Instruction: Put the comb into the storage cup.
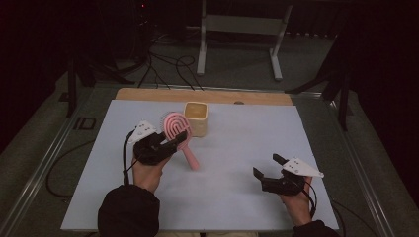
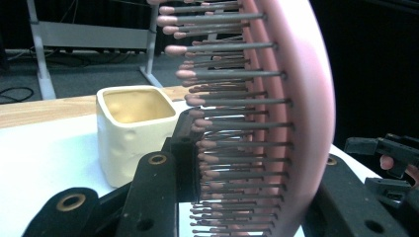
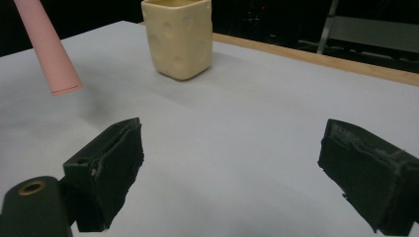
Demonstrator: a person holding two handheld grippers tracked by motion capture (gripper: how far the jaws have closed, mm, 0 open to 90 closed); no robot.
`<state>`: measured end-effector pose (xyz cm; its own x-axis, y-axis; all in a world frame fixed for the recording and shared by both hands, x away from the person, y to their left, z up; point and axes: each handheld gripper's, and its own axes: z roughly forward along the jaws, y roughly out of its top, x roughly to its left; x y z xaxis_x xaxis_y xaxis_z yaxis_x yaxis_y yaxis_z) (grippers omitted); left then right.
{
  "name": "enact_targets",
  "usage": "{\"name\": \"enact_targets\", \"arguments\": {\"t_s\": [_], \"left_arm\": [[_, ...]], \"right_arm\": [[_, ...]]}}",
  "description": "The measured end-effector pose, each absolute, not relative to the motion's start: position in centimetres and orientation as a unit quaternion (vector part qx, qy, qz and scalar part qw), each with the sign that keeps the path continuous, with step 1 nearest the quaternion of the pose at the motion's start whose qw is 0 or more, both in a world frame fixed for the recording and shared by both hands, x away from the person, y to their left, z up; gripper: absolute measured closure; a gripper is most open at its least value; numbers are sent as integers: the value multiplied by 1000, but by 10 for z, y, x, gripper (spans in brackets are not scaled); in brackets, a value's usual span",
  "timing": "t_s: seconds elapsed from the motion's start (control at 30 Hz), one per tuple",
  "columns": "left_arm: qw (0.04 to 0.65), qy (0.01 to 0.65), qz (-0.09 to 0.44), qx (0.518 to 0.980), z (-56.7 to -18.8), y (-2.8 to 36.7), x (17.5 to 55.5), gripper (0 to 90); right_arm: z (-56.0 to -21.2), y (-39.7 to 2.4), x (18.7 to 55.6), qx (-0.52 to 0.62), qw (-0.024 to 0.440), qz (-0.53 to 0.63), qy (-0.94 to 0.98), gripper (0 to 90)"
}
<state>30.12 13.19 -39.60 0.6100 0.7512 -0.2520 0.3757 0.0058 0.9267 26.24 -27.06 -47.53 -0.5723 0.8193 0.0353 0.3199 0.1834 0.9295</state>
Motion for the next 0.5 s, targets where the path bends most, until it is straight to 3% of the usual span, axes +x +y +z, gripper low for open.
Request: {"name": "enact_targets", "arguments": {"t_s": [0.5], "left_arm": [[570, 408, 171, 692, -392, 135, 304, 643]], "right_arm": [[-478, -278, 259, 398, 255, 507, 721, 97]]}}
